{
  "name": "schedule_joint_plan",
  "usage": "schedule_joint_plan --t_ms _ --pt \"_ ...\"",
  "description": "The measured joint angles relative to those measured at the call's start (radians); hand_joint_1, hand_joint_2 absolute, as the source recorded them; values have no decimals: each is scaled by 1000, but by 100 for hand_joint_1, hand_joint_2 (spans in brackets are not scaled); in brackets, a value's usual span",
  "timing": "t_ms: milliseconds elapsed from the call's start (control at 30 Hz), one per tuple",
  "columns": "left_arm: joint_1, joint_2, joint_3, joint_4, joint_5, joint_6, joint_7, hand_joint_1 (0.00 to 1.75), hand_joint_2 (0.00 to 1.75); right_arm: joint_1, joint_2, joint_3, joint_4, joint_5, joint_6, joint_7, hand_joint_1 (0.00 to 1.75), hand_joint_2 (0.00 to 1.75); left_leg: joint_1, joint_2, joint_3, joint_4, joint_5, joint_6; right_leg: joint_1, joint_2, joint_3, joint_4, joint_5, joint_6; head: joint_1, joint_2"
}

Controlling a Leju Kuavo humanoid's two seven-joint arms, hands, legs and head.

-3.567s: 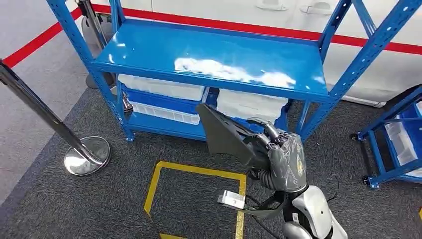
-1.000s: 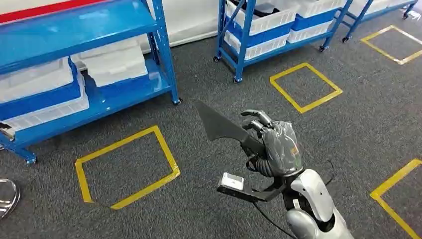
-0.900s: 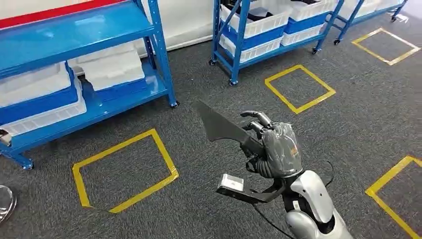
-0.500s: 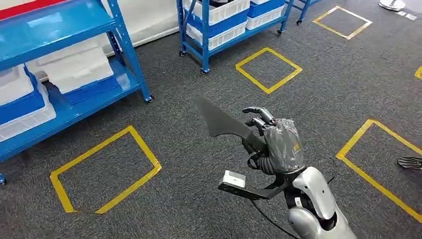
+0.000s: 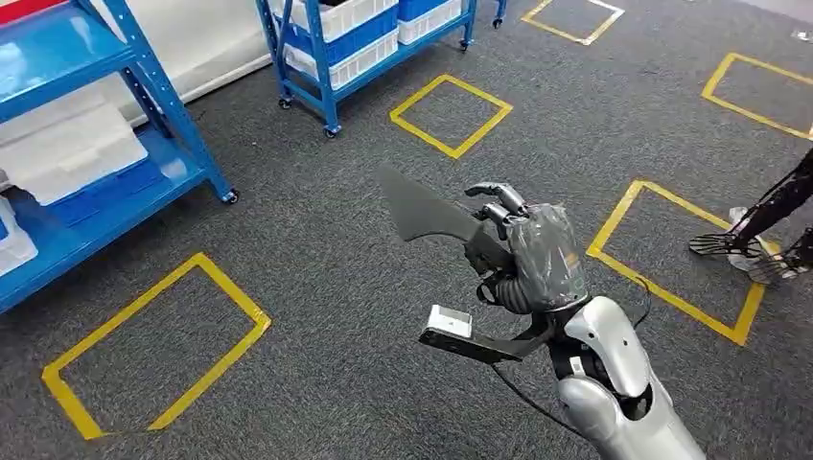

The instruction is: Take the parts from the cabinet and place them on the table.

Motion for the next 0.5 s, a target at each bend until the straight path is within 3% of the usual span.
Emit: schedule_joint_plan --t_ms 67,100,133,167,200,233,267,300,333,367,400,433,467,500 --pt "-4 0 0 0 0 0 0 0 175 -13 -8 -2 1 -1 4 4 175 175 -5 20 -2 -9 9 5 -4 24 -2 -10 18 15 1 0" --pt "-2 -4 0 0 0 0 0 0 175 -16 -19 -4 3 -3 5 6 175 175 12 39 -10 -22 26 10 -1 12 -8 -5 15 18 -1 0" --pt "-3 -2 0 -1 -1 0 1 0 175 -23 -20 -5 3 -4 5 8 175 175 10 52 -15 -24 35 16 3 -32 -22 14 -21 18 2 0" --pt "-1 -2 0 -2 -1 0 1 0 175 -32 -23 -5 6 -7 7 9 175 175 10 66 -27 -24 45 25 -2 -67 -41 64 -86 22 5 0" --pt "3 -2 0 -2 -1 0 1 0 175 -38 -23 -5 6 -9 8 11 175 175 10 80 -40 -24 55 24 -10 -84 -59 134 -147 32 7 0" --pt "5 -2 1 -2 -1 0 0 0 175 -41 -24 -5 7 -10 8 11 175 175 10 93 -53 -23 65 23 -19 -89 -75 208 -189 41 6 0" --pt "5 -2 1 -2 -1 0 0 0 175 -43 -27 -5 10 -10 8 11 175 175 11 108 -68 -20 74 21 -27 -92 -84 271 -199 51 6 0" --pt "5 -2 1 -2 0 0 0 0 175 -45 -28 -5 12 -10 9 11 175 175 14 121 -81 -18 81 17 -36 -95 -77 291 -176 60 6 0" --pt "5 -2 1 -2 0 -1 0 0 175 -47 -30 -5 16 -10 10 11 175 175 17 135 -94 -13 86 13 -43 -98 -49 271 -137 69 6 0" --pt "4 -2 1 -2 0 -3 0 0 175 -50 -32 -5 18 -10 10 11 175 175 21 147 -107 -5 90 7 -48 -106 -2 214 -99 77 6 0" --pt "4 -2 1 -2 2 -3 0 0 175 -54 -32 -5 19 -10 10 11 175 175 24 158 -117 4 92 3 -52 -122 55 137 -80 82 6 0" --pt "2 0 1 -2 3 -3 -1 0 175 -60 -33 -5 19 -10 10 11 175 175 22 168 -124 15 92 -2 -53 -173 120 36 -110 87 7 0" --pt "4 -1 1 -2 3 -4 -2 0 175 -65 -33 -5 19 -10 10 11 175 175 20 174 -129 23 95 -11 -35 -179 144 -4 -129 76 5 0" --pt "3 -1 1 -2 3 -4 -2 0 175 -67 -33 -6 20 -11 10 11 175 175 18 187 -126 21 100 -21 -36 -170 133 -2 -128 60 4 0"
